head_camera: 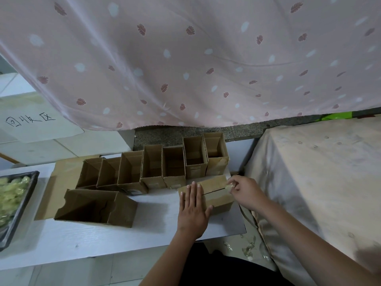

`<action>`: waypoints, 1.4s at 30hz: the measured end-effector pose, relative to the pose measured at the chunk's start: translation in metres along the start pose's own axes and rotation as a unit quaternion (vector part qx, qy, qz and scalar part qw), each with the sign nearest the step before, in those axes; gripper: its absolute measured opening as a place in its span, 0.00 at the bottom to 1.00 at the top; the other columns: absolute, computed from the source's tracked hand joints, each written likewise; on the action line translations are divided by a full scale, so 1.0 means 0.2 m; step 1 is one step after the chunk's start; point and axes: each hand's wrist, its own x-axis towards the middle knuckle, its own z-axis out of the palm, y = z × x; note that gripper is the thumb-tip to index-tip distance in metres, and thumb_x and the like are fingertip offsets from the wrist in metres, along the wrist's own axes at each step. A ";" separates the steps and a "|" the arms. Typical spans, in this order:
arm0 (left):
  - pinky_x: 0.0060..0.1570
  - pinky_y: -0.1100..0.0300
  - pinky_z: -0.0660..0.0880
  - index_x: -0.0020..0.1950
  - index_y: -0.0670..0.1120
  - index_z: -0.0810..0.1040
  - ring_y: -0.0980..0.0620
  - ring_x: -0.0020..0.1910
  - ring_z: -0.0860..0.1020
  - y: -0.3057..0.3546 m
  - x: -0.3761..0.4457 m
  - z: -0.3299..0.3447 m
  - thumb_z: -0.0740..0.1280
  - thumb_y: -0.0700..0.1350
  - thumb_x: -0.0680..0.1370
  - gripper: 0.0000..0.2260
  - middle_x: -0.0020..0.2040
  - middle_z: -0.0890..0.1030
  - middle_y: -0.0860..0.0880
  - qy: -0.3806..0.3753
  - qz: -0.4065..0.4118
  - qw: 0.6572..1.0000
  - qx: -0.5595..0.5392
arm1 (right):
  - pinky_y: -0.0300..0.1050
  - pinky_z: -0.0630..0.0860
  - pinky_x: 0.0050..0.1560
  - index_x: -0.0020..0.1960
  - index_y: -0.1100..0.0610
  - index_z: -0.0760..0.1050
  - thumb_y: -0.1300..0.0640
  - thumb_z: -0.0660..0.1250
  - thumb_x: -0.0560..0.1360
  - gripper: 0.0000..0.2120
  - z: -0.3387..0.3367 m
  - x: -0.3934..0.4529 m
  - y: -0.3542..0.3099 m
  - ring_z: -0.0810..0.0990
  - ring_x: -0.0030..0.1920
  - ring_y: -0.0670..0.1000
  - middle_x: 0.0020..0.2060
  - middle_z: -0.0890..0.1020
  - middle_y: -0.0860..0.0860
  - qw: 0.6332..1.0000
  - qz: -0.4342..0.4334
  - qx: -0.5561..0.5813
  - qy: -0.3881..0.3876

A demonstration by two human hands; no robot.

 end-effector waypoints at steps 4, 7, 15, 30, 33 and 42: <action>0.77 0.47 0.33 0.80 0.46 0.31 0.48 0.77 0.27 0.00 -0.01 0.00 0.40 0.65 0.82 0.35 0.79 0.28 0.47 -0.001 0.011 1.000 0.005 | 0.39 0.75 0.42 0.54 0.49 0.76 0.57 0.71 0.76 0.09 -0.02 0.00 0.02 0.78 0.45 0.46 0.46 0.78 0.47 0.998 0.035 -0.037 -0.024; 0.77 0.47 0.33 0.80 0.46 0.31 0.48 0.77 0.28 0.00 -0.01 0.00 0.40 0.65 0.82 0.35 0.79 0.28 0.47 0.000 0.018 1.000 0.006 | 0.48 0.78 0.47 0.49 0.51 0.75 0.54 0.69 0.77 0.04 -0.04 0.01 0.03 0.79 0.45 0.49 0.41 0.80 0.48 0.997 0.034 -0.073 -0.001; 0.77 0.48 0.32 0.80 0.47 0.31 0.48 0.78 0.28 -0.04 -0.01 0.00 0.40 0.65 0.82 0.35 0.79 0.29 0.47 0.008 0.004 1.000 -0.005 | 0.45 0.71 0.48 0.42 0.55 0.74 0.57 0.69 0.76 0.06 -0.06 0.00 0.08 0.71 0.51 0.51 0.47 0.72 0.50 0.995 0.003 -0.074 0.059; 0.76 0.49 0.30 0.79 0.47 0.29 0.48 0.77 0.27 -0.04 -0.01 -0.01 0.40 0.65 0.82 0.35 0.79 0.28 0.47 0.004 0.004 1.000 -0.007 | 0.34 0.72 0.53 0.58 0.56 0.82 0.68 0.64 0.77 0.14 -0.01 -0.02 0.09 0.79 0.49 0.48 0.57 0.75 0.51 1.000 -0.011 0.003 0.023; 0.76 0.50 0.29 0.79 0.47 0.29 0.48 0.77 0.27 -0.05 -0.01 -0.01 0.40 0.65 0.82 0.35 0.79 0.29 0.47 0.004 0.005 1.000 -0.008 | 0.33 0.73 0.44 0.51 0.55 0.80 0.67 0.69 0.74 0.10 0.01 -0.02 0.09 0.79 0.42 0.46 0.56 0.73 0.49 1.000 -0.010 0.008 0.010; 0.75 0.49 0.29 0.79 0.47 0.29 0.48 0.76 0.26 -0.02 -0.03 -0.01 0.42 0.65 0.82 0.35 0.79 0.29 0.47 0.008 -0.004 1.000 -0.024 | 0.48 0.75 0.56 0.67 0.42 0.76 0.51 0.70 0.76 0.19 -0.02 0.03 0.05 0.77 0.55 0.54 0.50 0.82 0.52 0.991 -0.020 -0.132 0.026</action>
